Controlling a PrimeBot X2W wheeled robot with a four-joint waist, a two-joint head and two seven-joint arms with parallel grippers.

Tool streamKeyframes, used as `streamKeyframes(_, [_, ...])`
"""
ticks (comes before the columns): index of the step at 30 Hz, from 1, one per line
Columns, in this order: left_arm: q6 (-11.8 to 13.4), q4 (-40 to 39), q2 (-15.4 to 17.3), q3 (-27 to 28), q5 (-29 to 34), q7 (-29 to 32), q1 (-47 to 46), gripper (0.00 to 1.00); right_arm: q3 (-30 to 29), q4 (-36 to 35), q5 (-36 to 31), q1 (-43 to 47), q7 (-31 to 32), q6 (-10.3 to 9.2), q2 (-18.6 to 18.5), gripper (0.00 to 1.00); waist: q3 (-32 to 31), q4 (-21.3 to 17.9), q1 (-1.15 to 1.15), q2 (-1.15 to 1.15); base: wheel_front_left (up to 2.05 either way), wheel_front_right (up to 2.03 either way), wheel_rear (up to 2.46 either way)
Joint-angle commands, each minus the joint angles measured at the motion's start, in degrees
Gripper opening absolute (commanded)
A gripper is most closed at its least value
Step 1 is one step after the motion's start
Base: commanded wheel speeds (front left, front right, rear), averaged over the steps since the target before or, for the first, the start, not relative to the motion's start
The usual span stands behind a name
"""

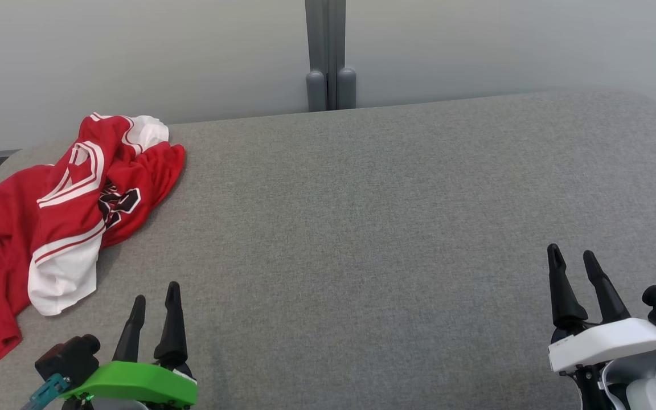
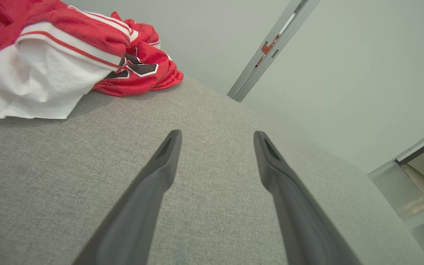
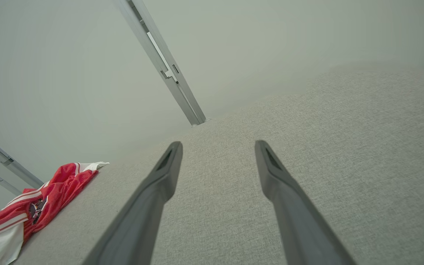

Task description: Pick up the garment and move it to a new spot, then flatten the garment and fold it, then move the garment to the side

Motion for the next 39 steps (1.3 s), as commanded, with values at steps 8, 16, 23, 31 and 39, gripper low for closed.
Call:
streamKeyframes(8, [-0.3, -0.59, 0.48, -0.63, 6.07, -1.73, 0.49, 1.0, 0.21, -1.12, -6.55, -0.03, -1.73, 0.02, -0.79, 1.0, -0.01, 0.18, 0.0, 0.0, 0.0, 0.0, 0.0])
streamKeyframes(16, [-0.26, -0.73, 0.5, -0.87, 10.38, -2.82, 1.13, 1.0, 0.36, -0.99, -11.46, 0.47, -2.81, 0.03, -0.74, 1.0, -0.05, 0.32, 0.0, 0.0, 0.0, 0.0, 0.0])
streamKeyframes(23, [-0.19, -1.09, 0.52, -1.0, 14.06, -3.75, 1.45, 1.0, -0.19, -0.25, -15.23, 1.04, -3.77, 0.03, -0.44, 1.0, 0.02, 0.33, 0.0, 0.0, 0.0, 0.0, 0.0])
streamKeyframes(31, [-0.07, -0.74, 0.54, -1.11, 17.56, -4.71, 1.88, 1.0, -1.11, 0.28, -18.62, 1.48, -4.79, 0.02, -0.05, 1.0, 0.05, 0.25, 0.0, 0.0, 0.0, 0.0, 0.0])
streamKeyframes(39, [-0.24, 0.24, 0.56, -0.97, 20.86, -5.76, 2.18, 1.0, -1.34, 0.57, -22.32, 2.29, -5.71, 0.02, -0.11, 1.0, 0.14, 0.27, 0.0, 0.0, 0.0, 0.0, 0.0])
